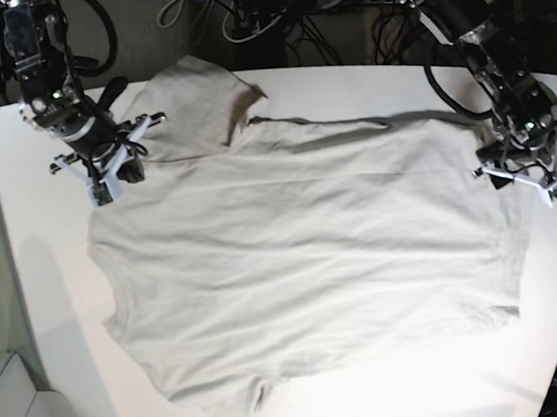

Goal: Layout the t-shirt on the table in an organized manner, then fold the t-shirt properly
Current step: 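Lower the left gripper onto the shirt's side edge and grasp it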

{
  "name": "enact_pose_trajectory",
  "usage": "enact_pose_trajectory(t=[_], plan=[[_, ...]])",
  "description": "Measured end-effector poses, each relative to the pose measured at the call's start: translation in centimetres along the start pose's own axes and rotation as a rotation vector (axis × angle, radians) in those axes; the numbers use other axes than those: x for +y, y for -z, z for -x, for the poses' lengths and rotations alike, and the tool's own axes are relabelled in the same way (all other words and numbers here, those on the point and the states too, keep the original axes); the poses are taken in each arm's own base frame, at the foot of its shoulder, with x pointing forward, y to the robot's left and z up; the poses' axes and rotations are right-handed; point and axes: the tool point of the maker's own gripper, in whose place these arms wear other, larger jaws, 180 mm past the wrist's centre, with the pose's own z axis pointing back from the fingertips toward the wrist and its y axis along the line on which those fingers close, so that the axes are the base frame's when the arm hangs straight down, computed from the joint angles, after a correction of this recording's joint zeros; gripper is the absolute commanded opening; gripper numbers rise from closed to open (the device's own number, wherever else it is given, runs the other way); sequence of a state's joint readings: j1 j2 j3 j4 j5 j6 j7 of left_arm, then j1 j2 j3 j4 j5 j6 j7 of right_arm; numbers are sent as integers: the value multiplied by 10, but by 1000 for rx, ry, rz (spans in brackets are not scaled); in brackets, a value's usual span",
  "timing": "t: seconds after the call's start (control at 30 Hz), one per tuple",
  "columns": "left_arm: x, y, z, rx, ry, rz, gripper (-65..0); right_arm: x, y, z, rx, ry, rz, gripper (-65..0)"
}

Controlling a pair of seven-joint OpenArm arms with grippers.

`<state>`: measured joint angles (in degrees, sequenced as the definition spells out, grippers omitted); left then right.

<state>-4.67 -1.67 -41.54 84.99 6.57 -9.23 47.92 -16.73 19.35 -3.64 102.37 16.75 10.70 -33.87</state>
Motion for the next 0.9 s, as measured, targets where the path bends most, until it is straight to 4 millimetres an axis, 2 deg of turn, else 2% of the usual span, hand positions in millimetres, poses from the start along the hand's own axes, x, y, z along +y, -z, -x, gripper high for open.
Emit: enact_pose_trajectory(t=[0.07,0.13,0.2,0.47,0.7,0.83,0.9], plan=[[2,6,4,13,3,-3,-296,0,0,0,-1,0,-1,-650],[-2,12,-1,-10,-4,8,-318,1,0,0,-1,2,-1,-650],[-9,14,-5,-28,-6,23,-319,0,0,1,6,1,0,-650],[-16,25,11,26,-15,41,-319,0,0,2,8,0,0,-650],[-19,28,10,28,-23,49,-327,0,0,1,8,0,0,-650],[-20,28,10,29,-23,50,-417,0,0,1,7,0,0,-650],[-20,27,10,28,-25,51,-441,0,0,1,7,0,0,-650]])
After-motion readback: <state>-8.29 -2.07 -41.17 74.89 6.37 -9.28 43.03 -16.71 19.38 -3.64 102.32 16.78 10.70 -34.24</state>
